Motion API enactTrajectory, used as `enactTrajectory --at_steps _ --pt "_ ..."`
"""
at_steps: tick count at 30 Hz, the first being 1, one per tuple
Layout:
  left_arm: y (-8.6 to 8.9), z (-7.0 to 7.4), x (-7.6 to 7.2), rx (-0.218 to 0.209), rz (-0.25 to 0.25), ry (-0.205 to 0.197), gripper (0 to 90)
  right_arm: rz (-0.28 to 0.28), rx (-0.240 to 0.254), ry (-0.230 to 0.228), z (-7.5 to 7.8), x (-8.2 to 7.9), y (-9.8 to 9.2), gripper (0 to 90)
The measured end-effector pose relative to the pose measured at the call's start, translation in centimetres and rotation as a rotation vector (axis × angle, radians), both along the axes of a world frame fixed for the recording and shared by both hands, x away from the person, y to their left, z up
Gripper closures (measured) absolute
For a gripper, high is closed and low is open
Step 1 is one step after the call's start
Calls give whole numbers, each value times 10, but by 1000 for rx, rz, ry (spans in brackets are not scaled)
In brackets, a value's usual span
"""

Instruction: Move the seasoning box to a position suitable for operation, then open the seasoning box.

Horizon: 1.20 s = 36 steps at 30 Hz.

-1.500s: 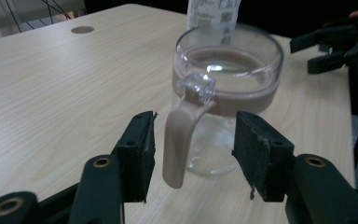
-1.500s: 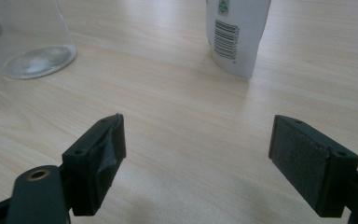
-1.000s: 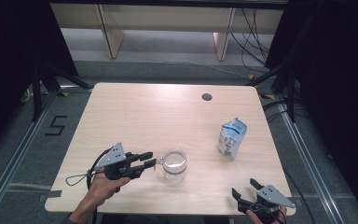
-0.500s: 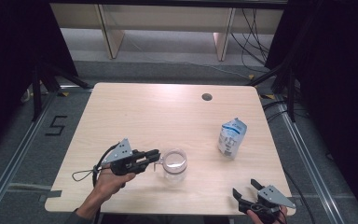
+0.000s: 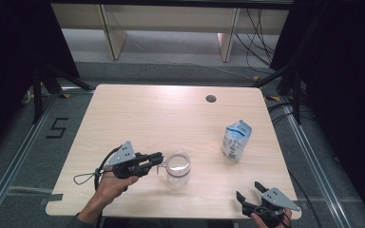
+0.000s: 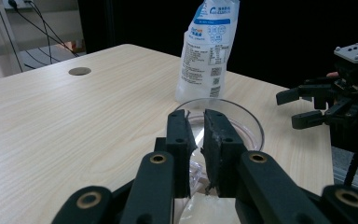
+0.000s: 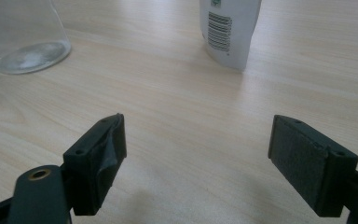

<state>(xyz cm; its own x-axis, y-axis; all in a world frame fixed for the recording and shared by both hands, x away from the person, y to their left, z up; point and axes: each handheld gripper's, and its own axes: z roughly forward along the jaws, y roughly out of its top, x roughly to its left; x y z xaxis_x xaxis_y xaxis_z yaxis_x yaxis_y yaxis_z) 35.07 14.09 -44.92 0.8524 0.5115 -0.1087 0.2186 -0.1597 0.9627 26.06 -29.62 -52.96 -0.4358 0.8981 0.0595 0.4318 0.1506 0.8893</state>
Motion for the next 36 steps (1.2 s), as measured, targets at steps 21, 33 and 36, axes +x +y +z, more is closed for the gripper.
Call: enactTrajectory --at_steps 21,33,36 --pt "-4 -2 -1 15 -6 7 821 5 20 0 -1 -1 0 203" --pt "-4 -3 -1 26 -5 11 861 9 14 9 5 -4 7 218" --pt "-4 -4 -1 28 -3 11 862 35 -2 -12 5 -2 8 232"
